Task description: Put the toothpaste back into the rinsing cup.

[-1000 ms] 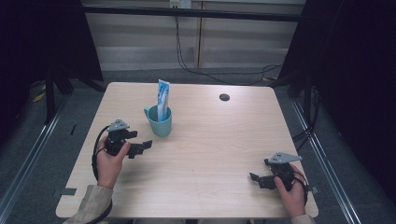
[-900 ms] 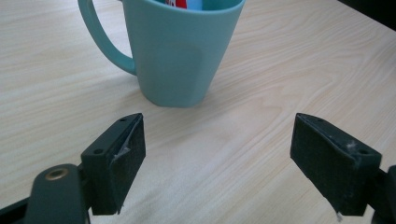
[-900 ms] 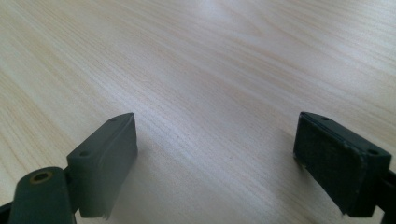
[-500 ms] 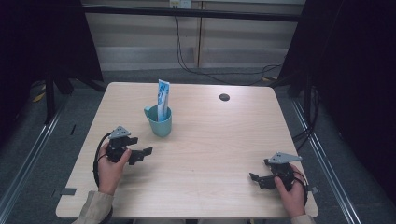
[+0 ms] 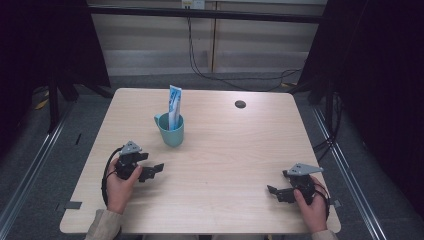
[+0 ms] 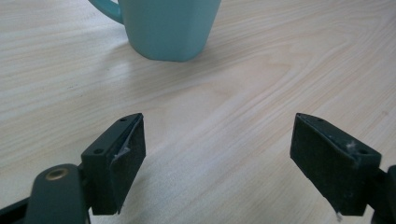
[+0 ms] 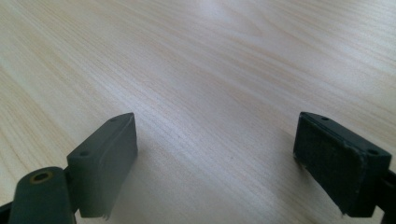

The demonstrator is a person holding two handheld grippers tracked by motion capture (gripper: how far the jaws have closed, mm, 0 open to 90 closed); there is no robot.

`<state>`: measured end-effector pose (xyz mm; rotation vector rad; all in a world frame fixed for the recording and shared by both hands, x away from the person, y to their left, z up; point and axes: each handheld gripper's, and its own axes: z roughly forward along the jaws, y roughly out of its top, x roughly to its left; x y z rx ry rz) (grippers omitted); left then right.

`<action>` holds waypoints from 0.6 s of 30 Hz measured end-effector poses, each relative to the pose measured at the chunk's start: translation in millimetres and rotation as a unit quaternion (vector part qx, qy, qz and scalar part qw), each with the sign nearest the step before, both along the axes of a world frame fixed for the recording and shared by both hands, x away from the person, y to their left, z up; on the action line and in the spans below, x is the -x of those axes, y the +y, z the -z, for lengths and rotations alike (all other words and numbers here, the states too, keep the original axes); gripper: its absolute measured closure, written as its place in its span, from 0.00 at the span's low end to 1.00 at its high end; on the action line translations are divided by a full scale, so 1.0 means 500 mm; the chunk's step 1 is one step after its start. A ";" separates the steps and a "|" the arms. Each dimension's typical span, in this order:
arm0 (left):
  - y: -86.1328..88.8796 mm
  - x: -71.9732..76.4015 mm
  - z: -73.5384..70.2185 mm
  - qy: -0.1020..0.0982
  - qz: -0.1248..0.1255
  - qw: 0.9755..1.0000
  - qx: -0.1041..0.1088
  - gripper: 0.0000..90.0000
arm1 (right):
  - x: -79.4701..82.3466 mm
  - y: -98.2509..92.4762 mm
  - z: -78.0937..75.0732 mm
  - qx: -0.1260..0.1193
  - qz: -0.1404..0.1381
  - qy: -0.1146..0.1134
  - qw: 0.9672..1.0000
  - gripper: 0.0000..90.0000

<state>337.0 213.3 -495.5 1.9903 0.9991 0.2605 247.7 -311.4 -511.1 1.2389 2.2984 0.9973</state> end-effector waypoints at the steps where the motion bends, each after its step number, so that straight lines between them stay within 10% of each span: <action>1: 0.001 0.001 0.002 0.000 0.002 1.000 0.001 0.20 | 0.000 0.000 0.000 0.000 -0.001 -0.001 1.000 0.15; 18: 0.000 0.013 0.018 -0.010 0.005 0.999 -0.031 0.21 | 0.000 0.000 0.000 0.000 -0.001 -0.001 1.000 0.15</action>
